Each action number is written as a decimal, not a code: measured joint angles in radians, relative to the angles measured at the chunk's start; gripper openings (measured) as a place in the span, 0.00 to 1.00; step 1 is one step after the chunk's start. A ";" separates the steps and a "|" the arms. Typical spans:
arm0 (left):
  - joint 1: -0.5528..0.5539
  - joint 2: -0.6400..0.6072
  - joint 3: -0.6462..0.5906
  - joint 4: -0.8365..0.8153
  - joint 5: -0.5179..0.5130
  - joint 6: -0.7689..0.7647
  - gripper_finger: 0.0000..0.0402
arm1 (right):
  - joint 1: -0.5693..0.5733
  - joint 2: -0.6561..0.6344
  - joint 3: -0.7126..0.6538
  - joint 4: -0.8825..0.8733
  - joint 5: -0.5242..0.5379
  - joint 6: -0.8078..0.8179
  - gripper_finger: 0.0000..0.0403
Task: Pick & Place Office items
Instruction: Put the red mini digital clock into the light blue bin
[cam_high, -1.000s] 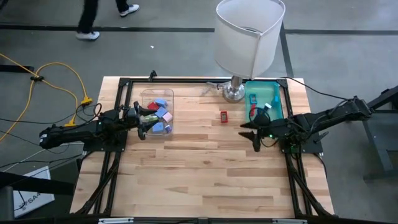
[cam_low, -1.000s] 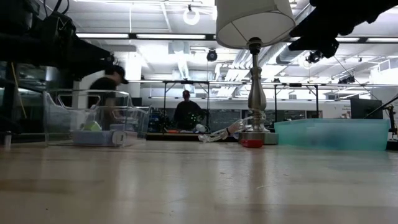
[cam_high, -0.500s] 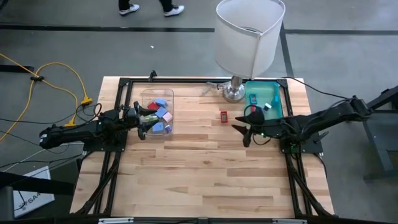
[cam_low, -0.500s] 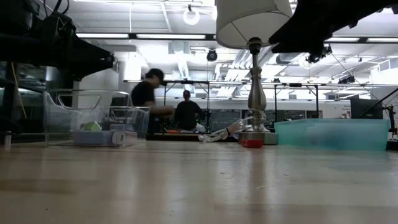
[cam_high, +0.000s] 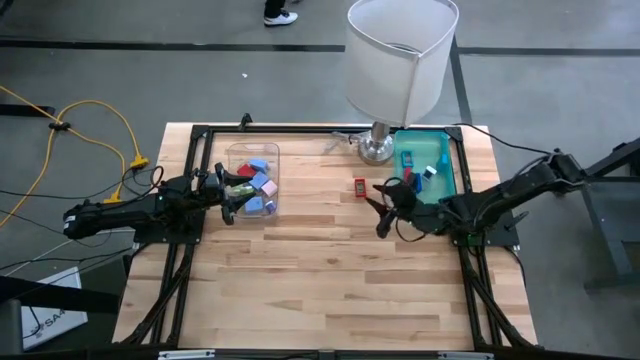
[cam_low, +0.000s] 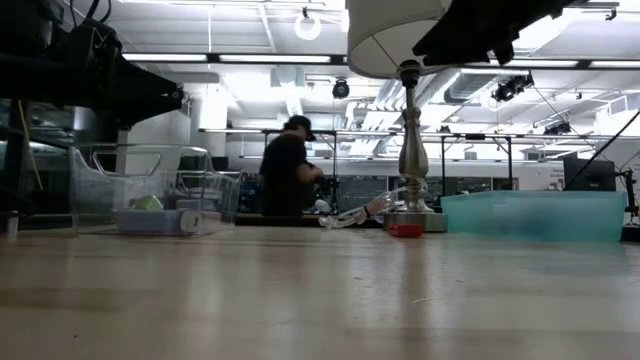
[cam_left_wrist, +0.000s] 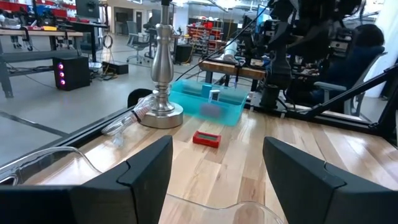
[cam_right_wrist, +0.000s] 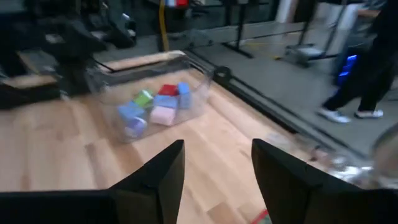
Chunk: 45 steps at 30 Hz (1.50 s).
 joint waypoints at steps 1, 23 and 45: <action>0.000 0.000 0.000 0.000 0.000 0.000 0.61 | 0.011 0.017 0.022 -0.027 0.031 0.000 0.43; 0.000 0.000 0.000 0.000 0.000 0.000 0.61 | -0.029 0.524 0.514 -0.508 0.122 0.525 0.43; 0.000 0.000 0.000 0.000 0.000 0.000 0.61 | -0.187 0.753 0.517 -0.656 -0.016 1.057 0.43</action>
